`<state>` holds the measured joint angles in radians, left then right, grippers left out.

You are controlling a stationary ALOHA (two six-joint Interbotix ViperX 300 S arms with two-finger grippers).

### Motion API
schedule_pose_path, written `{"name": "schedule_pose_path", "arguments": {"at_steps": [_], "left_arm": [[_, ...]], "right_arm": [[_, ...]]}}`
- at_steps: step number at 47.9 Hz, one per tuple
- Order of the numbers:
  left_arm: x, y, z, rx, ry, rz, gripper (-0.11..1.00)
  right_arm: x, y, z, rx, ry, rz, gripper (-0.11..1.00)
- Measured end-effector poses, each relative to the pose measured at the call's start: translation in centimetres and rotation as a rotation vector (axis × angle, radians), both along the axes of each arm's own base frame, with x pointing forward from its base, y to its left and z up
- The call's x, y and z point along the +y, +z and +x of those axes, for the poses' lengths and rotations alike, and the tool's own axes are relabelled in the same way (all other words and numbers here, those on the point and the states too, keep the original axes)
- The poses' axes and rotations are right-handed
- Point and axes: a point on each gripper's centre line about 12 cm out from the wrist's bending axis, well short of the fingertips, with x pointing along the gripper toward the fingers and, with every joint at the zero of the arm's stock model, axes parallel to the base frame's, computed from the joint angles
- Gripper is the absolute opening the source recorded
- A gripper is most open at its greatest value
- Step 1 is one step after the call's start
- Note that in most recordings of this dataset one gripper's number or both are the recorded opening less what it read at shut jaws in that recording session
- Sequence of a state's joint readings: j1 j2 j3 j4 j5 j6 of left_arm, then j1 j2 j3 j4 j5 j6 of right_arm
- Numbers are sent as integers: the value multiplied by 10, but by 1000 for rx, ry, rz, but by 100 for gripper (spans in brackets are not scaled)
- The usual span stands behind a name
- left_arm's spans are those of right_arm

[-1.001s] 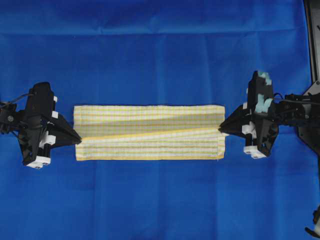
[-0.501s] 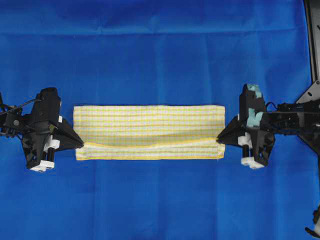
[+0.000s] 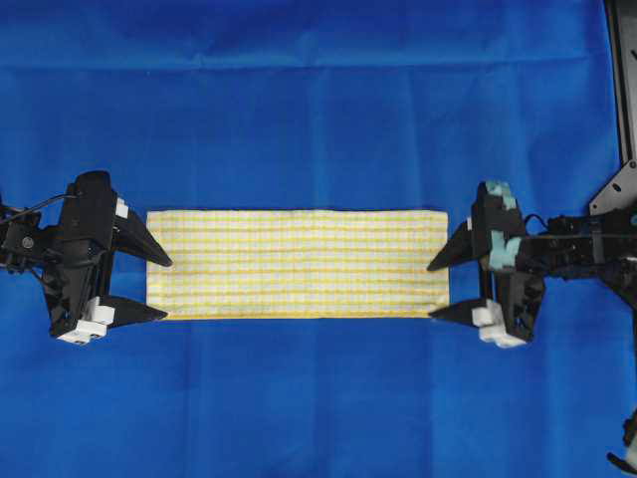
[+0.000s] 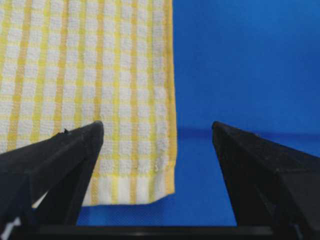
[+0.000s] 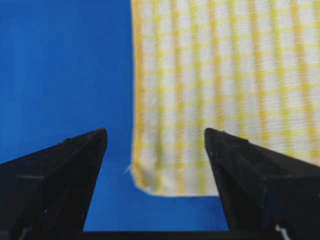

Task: Fold the yellow towel.
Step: 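Open both grippers and regrasp the folded strip's short ends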

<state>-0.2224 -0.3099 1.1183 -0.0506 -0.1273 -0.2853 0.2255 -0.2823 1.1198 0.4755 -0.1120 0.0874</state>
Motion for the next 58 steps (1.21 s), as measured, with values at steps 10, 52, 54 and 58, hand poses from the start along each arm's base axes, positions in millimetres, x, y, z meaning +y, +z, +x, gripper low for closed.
{"name": "schedule_pose_path", "arguments": {"at_steps": [10,52,54,58], "left_arm": [[32,3,11,-9,111,17,78],[76,-49,2,273,205,91,11],[75,-50,1,282,203,90,4],[74,-51,1,288,200,91,2]], "right_arm": [[-46,4,5,-14,-141,-30,76],[-80,-36,5,270,-184,-34,47],[-79,-36,4,275,-177,-37,36],[-77,-37,4,286,-168,-34,12]]}}
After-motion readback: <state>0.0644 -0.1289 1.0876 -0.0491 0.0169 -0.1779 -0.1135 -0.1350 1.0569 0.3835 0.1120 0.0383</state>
